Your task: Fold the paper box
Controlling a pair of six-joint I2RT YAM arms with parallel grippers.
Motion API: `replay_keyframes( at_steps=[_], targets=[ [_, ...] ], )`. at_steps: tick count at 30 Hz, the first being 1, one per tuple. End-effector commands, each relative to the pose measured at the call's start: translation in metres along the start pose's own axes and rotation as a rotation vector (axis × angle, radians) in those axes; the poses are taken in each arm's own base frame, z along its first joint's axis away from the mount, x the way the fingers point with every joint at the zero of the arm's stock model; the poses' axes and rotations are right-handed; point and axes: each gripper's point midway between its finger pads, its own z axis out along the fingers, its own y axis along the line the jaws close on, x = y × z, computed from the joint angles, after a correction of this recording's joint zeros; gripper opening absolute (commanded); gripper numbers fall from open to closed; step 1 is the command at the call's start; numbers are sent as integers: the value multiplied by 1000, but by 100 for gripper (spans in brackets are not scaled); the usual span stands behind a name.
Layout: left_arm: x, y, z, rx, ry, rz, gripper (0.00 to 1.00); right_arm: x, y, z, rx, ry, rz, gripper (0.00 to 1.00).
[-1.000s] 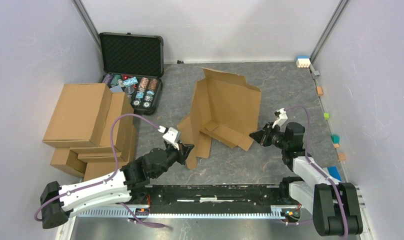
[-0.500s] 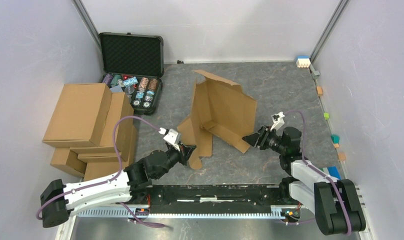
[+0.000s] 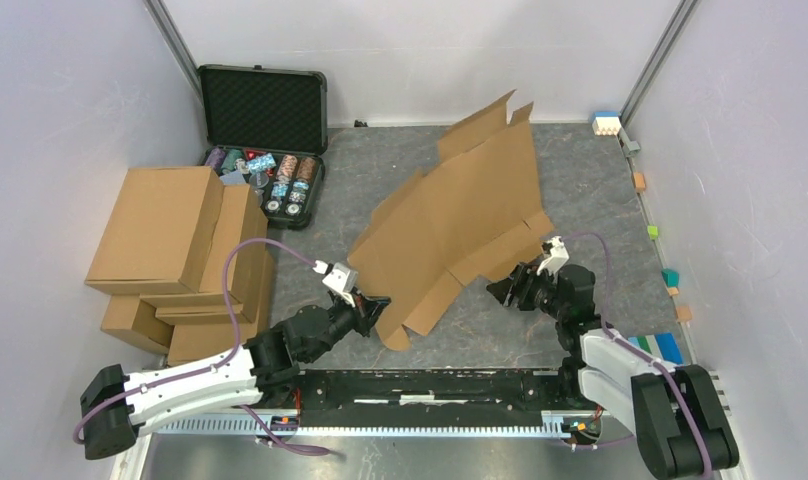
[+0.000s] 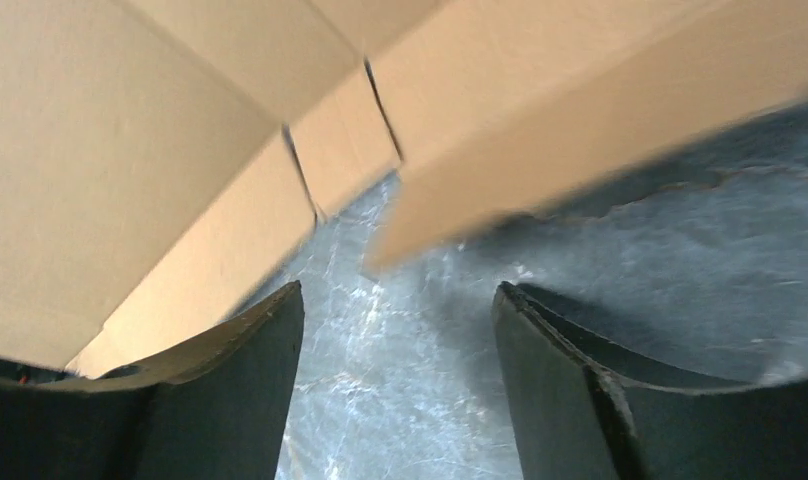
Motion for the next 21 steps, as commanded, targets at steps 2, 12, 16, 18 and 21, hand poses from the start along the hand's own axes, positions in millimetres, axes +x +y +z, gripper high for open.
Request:
replay_keyframes(
  at_steps=[2, 12, 16, 18, 21],
  targets=[
    [19, 2, -6, 6, 100, 57, 2, -39, -15, -3, 135, -127, -2, 76],
    [-6, 1, -2, -35, 165, 264, 2, -85, -44, -17, 281, -196, 10, 85],
    [-18, -2, 0, -37, 145, 299, 2, -61, -50, -10, 275, -103, 88, 76],
    [-27, -2, 0, -45, 130, 322, 2, -59, -56, -14, 307, -117, 86, 74],
    [-42, -2, 0, -66, 114, 372, 2, -59, -51, -17, 276, -164, 66, 74]
  ],
)
